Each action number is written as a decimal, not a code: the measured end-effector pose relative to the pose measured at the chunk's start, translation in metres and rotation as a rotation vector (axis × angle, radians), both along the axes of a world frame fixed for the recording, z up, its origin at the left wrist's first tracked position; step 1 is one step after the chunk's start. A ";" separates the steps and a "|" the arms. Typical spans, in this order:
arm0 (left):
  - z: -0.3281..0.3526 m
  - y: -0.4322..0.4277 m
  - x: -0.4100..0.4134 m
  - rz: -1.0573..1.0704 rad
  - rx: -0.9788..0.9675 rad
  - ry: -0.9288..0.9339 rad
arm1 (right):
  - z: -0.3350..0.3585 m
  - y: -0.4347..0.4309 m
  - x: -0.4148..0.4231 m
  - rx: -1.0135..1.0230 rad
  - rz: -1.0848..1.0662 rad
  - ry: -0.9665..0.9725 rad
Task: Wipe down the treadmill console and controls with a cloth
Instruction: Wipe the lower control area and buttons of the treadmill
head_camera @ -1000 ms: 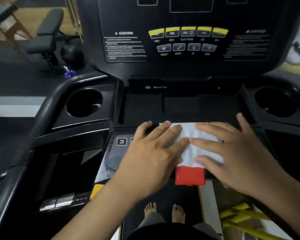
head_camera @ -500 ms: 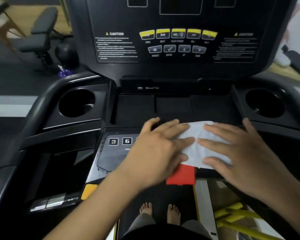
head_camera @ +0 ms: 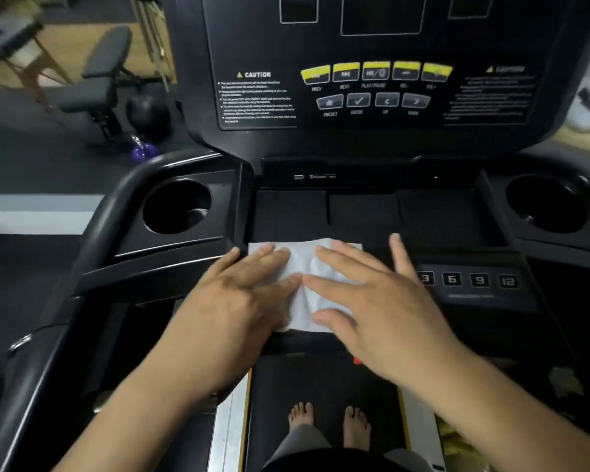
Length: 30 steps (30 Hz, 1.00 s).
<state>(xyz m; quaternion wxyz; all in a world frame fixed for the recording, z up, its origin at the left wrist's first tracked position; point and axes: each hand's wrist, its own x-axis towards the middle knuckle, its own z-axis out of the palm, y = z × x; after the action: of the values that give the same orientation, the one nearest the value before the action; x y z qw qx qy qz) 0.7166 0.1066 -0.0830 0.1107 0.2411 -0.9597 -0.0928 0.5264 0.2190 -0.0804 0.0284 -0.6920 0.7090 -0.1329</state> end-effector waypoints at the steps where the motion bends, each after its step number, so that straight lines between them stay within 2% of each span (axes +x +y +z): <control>1: -0.001 0.008 -0.018 -0.020 -0.024 0.011 | 0.001 0.012 -0.014 0.014 -0.040 -0.010; 7: 0.002 0.060 -0.143 -0.229 -0.045 -0.023 | 0.013 0.089 -0.102 0.151 -0.354 -0.005; 11: 0.010 0.084 -0.192 -0.342 -0.075 -0.157 | 0.013 0.133 -0.131 0.154 -0.458 -0.038; 14: 0.005 0.099 -0.189 -0.350 -0.130 -0.181 | 0.000 0.150 -0.122 0.084 -0.456 -0.106; 17: 0.009 0.098 -0.191 -0.307 -0.155 -0.120 | 0.004 0.134 -0.120 0.020 -0.481 -0.189; 21: 0.012 0.085 -0.199 -0.248 -0.137 -0.092 | 0.009 0.112 -0.125 0.035 -0.531 -0.200; 26: 0.000 0.102 -0.156 -0.321 -0.146 -0.079 | -0.001 0.149 -0.112 0.056 -0.443 -0.222; 30: 0.000 0.104 -0.171 -0.330 -0.169 -0.053 | 0.007 0.133 -0.126 0.065 -0.445 -0.290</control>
<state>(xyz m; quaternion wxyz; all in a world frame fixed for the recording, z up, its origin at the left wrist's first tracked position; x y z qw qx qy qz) 0.5460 0.2108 -0.0830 0.0883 0.0724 -0.9932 -0.0224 0.4002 0.3519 -0.0734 0.1219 -0.4917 0.8361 -0.2107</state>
